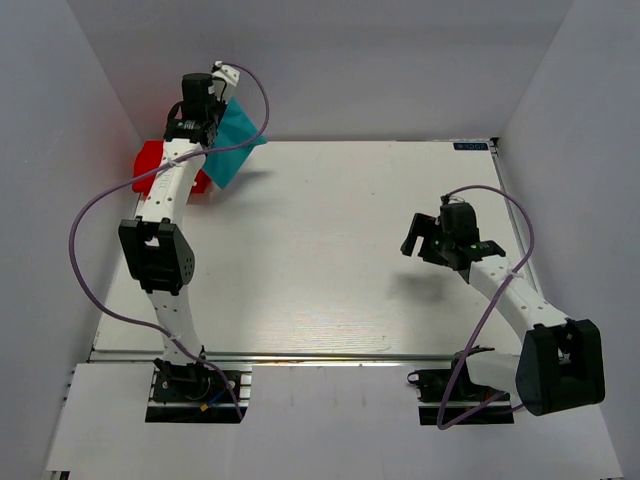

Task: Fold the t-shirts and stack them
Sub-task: Put the neatly folded tshirt into the corner of the board with the left arm

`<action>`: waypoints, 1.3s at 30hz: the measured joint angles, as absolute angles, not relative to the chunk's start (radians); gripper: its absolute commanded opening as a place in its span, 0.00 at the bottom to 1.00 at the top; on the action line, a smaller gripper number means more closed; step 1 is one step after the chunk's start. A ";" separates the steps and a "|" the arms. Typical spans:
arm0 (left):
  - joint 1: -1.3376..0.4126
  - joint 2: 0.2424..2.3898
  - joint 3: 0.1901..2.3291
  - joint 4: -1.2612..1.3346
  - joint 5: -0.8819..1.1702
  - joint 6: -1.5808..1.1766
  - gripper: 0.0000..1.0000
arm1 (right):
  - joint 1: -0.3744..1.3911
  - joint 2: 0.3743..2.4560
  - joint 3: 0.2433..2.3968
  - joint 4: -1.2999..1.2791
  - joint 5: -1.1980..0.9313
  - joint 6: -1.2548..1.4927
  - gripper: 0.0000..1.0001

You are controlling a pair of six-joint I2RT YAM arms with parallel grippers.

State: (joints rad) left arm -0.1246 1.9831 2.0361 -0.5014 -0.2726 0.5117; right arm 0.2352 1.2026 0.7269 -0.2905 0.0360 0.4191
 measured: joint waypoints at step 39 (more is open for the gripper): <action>0.104 2.434 2.263 -0.268 -0.709 0.201 0.96 | 0.236 1.362 0.815 -0.271 -0.029 0.469 0.90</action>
